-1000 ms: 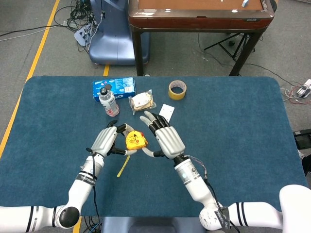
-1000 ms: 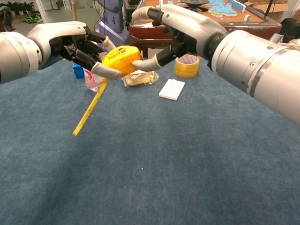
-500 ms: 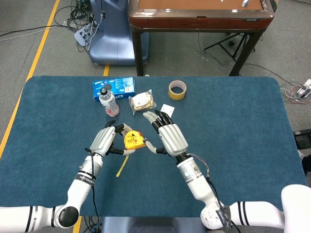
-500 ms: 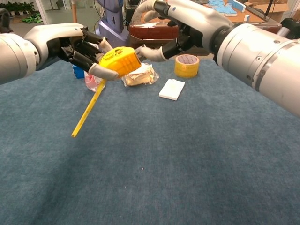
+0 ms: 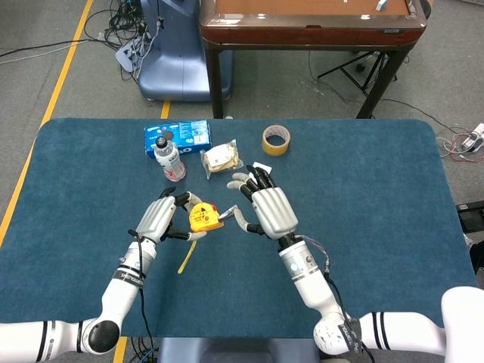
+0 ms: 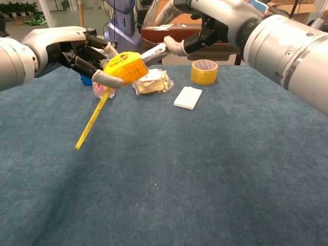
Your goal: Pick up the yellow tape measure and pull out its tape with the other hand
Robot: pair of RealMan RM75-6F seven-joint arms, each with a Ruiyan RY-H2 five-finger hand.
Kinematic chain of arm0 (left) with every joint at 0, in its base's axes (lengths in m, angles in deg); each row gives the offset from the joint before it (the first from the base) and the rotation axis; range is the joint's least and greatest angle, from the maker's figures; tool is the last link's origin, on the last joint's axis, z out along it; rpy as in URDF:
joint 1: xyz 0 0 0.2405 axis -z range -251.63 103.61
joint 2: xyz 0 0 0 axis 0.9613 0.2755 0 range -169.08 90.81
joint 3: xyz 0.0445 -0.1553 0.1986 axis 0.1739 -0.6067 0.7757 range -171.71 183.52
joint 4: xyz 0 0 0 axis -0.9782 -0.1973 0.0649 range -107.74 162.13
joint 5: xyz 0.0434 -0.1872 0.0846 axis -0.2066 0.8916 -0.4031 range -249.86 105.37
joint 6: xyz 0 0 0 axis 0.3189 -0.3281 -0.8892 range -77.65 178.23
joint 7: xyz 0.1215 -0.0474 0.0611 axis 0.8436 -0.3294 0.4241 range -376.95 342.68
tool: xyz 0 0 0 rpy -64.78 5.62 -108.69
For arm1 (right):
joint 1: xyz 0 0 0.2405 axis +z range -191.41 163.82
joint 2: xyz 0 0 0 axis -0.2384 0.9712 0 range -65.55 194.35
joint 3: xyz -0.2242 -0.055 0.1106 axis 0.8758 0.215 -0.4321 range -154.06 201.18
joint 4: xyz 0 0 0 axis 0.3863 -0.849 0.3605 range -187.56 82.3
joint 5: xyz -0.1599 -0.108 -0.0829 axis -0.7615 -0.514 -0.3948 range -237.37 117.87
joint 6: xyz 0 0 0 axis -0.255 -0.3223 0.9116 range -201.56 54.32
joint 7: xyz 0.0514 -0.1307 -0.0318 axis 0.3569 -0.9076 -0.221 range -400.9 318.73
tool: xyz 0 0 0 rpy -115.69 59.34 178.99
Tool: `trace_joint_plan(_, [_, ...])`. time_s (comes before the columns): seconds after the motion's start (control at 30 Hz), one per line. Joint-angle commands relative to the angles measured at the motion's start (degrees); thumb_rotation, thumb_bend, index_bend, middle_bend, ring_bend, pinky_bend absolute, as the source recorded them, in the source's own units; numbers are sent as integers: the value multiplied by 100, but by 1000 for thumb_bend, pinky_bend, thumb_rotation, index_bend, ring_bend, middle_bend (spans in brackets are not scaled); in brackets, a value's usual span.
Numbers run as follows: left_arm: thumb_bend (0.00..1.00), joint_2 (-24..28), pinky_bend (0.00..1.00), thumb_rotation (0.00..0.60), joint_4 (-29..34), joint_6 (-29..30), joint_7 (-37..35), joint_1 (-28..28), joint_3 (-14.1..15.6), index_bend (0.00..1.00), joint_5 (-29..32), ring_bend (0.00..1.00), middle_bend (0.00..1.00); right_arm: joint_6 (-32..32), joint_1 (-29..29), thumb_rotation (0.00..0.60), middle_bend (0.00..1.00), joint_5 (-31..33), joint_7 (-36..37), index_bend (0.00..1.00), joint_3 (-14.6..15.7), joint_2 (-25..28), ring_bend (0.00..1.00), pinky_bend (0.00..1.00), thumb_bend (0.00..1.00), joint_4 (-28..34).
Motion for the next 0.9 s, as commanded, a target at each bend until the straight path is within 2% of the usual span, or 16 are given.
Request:
trace_joint_plan(0.03, [118,1,36,600,1,-5,-2,1,3,536,-4,375,544,-26,19,600,239,37,-91,331,-7,21,106,2,564,12])
trace_joint_plan(0.37, [118,-9,36,600,-26,-37,-36,5,7,536,-6,375,544,-117,58,600,262,119,-168,448,-47,-7,171,2,557,5])
trace_joint_plan(0.63, [118,-25,36,600,-91,-75,-87,9,-2,536,3,375,544,-183,109,600,288,117,-211,487,-61,-101,219,2,538,-126])
trace_joint_plan(0.8, [118,-27,36,600,-126,-105,-121,6,0,536,5,375,544,-184,121,600,332,133,-158,492,-84,-127,314,2,537,-134])
trace_joint_plan(0.9, [118,-28,36,600,-144,-124,-140,6,2,537,4,375,544,-162,120,600,347,128,-134,492,-71,-107,323,2,537,-122])
